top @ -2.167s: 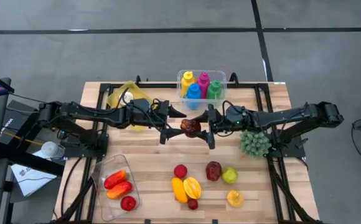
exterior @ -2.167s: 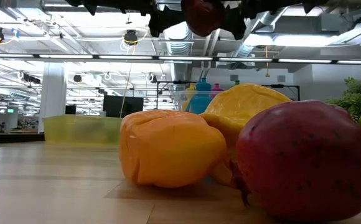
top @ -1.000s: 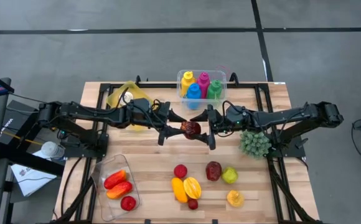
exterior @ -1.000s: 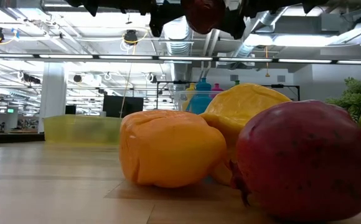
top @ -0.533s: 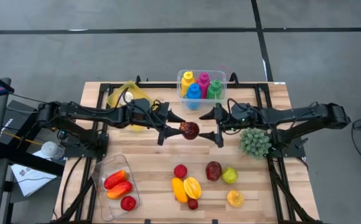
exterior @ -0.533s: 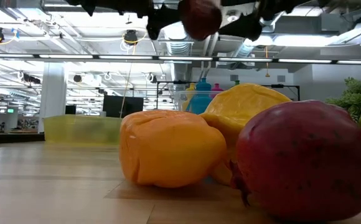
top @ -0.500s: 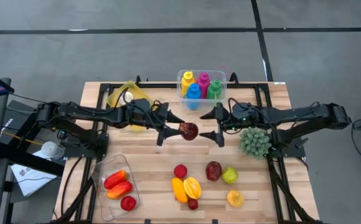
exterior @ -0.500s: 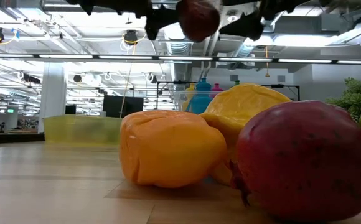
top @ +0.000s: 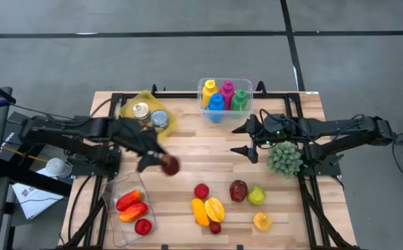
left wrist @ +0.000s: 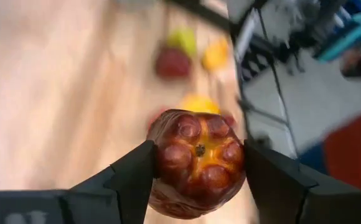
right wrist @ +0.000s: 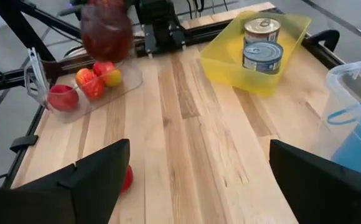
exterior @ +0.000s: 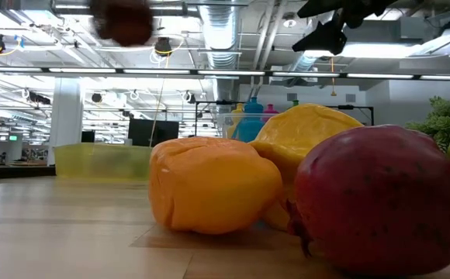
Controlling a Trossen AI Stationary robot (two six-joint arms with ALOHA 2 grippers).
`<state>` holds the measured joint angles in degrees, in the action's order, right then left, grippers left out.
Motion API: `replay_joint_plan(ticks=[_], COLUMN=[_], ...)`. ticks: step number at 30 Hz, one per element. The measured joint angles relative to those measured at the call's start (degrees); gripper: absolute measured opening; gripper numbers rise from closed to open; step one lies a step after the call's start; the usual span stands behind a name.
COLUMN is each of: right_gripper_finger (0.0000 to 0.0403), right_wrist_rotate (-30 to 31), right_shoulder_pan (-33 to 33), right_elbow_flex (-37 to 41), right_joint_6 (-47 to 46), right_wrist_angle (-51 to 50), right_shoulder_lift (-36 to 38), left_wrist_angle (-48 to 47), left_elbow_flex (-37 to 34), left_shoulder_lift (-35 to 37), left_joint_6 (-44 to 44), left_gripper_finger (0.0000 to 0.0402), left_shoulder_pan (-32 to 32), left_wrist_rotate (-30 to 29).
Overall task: Pick & Place Food Item
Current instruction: Put the right red apple into the transparent bin
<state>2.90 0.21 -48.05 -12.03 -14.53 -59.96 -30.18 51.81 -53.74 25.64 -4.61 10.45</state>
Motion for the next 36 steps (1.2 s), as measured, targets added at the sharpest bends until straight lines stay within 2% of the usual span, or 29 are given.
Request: replay_joint_plan(ticks=[7,10,14,18,27,36], right_gripper_finger=[0.0372,0.0372,0.0372,0.0372,0.0372,0.0372], right_wrist_rotate=[0.0,0.0,0.0,0.0,-0.1,-0.1], right_shoulder_pan=[0.0,0.0,0.0,0.0,0.1,0.1], right_elbow_flex=[0.1,0.0,0.0,0.0,0.0,0.0], right_joint_6=[0.0,0.0,0.0,0.0,0.0,0.0], right_wrist_angle=[-1.1,-0.4,-0.5,-0.4,-0.2,0.0], right_shoulder_lift=[-1.8,-3.2,-5.0,-7.0,-9.6,-9.6], left_wrist_angle=[-18.2,-20.8,-20.8,-19.5,-15.0,-7.4], left_elbow_flex=[0.0,0.0,0.0,0.0,0.0,0.0], left_shoulder_lift=[6.8,7.1,5.3,1.7,-8.7,-16.2], left_joint_6=[21.3,30.3,36.9,40.2,40.3,39.5], left_gripper_finger=[0.0219,0.0219,0.0219,0.0219,0.0219,0.0219], left_shoulder_pan=[-14.2,-21.6,-29.8,-35.1,-42.6,-45.5], left_wrist_rotate=[0.0,0.0,0.0,-1.4,-1.6,-1.9])
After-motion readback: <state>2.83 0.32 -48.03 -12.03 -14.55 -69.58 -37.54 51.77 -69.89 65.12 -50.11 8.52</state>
